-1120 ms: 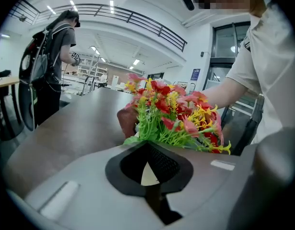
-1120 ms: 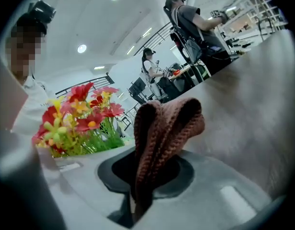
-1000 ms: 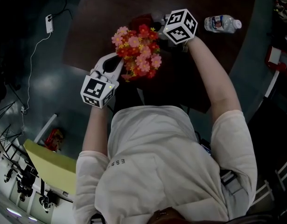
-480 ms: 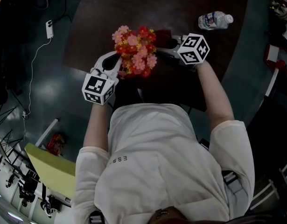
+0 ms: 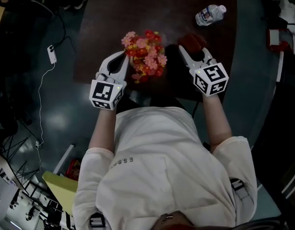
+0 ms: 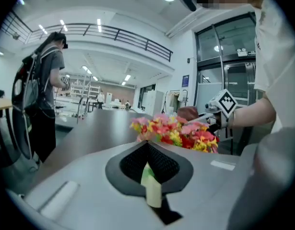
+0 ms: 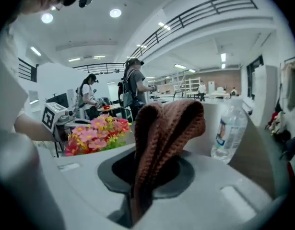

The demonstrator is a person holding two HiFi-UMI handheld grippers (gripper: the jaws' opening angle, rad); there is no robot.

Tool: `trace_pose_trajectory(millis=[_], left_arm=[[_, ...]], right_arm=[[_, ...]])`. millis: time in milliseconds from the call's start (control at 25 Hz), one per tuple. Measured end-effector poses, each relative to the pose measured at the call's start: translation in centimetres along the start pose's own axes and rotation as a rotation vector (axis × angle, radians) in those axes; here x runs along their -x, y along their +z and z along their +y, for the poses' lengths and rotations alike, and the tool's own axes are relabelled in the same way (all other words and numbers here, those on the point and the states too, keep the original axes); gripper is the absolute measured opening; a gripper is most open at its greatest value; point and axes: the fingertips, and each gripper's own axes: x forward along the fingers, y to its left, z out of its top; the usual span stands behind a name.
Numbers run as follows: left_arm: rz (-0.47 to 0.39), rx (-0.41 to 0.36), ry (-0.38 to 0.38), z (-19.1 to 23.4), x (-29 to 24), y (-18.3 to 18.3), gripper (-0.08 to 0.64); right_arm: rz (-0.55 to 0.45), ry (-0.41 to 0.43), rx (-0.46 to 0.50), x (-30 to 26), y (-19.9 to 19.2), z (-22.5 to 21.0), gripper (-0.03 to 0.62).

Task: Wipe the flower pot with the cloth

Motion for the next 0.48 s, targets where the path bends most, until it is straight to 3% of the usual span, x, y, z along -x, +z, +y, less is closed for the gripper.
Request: trace_pose_trajectory(millis=[80,200,360,480], left_arm=[[-0.070,-0.037,-0.004,0.6,0.3,2.7,0.015],[-0.133,-0.059,-0.083,1.1,1.7,5.6,0.015],[-0.152,-0.103,-0.232,0.8,4.3,8.2,0.015],[-0.143,-0.130,-0.308,1.4,5.8,8.3,0.015]], right_arm=[[-0.041,-0.099,0.021,1.5,1.5,1.0,0.046],[-0.098,-0.245,-0.016,3.1,3.3,3.9,0.046],[-0.129,-0.440,-0.107,5.1,2.9,8.6,0.046],[-0.131,-0.529,-0.137,5.8,2.3,11.6,0.046]])
